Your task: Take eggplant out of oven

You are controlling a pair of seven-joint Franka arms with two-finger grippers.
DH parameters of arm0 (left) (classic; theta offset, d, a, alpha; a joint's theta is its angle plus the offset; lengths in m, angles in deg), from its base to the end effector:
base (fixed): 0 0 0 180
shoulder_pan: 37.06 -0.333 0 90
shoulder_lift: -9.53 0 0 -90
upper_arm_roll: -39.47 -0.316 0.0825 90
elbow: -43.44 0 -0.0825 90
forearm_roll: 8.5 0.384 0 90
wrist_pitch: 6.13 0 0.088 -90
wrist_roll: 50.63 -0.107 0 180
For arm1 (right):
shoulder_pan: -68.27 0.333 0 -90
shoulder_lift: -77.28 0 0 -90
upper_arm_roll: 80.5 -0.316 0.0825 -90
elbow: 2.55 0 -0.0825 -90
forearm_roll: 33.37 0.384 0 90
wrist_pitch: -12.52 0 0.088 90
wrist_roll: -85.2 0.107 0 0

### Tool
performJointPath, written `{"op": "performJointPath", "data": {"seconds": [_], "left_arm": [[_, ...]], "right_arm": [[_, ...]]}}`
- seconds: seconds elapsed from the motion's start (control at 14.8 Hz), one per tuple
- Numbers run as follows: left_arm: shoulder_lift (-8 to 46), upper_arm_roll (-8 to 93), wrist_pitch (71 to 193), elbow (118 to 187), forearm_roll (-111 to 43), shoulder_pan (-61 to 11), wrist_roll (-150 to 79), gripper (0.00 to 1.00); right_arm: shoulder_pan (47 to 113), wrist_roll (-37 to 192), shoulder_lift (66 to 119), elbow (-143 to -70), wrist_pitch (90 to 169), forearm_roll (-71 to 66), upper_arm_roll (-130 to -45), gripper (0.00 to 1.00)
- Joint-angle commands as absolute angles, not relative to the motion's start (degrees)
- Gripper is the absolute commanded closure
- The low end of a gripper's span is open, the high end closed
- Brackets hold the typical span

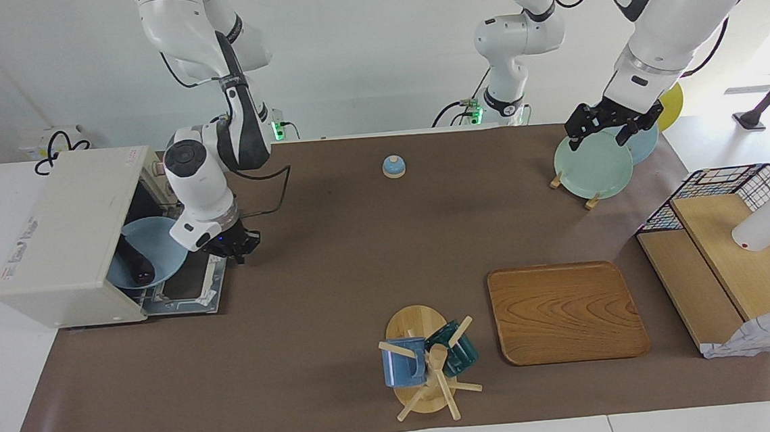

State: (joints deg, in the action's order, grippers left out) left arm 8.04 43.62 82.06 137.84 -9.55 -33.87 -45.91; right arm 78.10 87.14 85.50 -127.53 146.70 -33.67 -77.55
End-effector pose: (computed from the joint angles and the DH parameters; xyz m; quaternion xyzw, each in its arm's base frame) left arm 0.5361 -0.0716 0.6000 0.9989 -0.0227 -0.0418 0.0038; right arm 0.5490 0.0664 0.3259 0.9989 0.0452 0.0090 0.0049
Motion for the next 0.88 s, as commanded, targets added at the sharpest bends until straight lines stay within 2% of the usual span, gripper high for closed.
{"op": "performJointPath", "data": {"seconds": [0.0, 0.07, 0.14, 0.27, 0.41, 0.81], "left_arm": [[6.72, 43.86, 84.48, 139.24, -9.64, -34.34, -46.32, 0.0], [6.72, 43.86, 85.1, 139.5, -9.64, -34.51, -46.5, 0.0], [6.63, 43.86, 86.23, 139.68, -9.64, -34.52, -46.59, 0.0], [6.63, 43.78, 88.08, 140.82, -9.73, -34.6, -46.5, 0.0], [6.89, 43.78, 89.92, 141.52, -9.73, -34.95, -46.59, 0.0], [7.25, 43.78, 94.85, 145.3, -10.0, -35.13, -46.59, 0.0]], "right_arm": [[80.49, 88.36, 84.93, -122.63, 139.91, -31.53, -76.9, 0.64], [80.22, 88.36, 84.84, -120.87, 135.87, -31.7, -76.63, 0.51], [79.7, 88.27, 84.4, -119.81, 133.04, -32.14, -76.28, 0.49], [76.37, 88.01, 82.39, -119.71, 130.83, -38.35, -76.72, 0.51], [75.92, 88.27, 81.85, -119.79, 126.88, -41.8, -76.55, 0.55], [72.15, 83.37, 81.24, -120.93, 127.03, -47.7, -76.54, 0.58]]}}
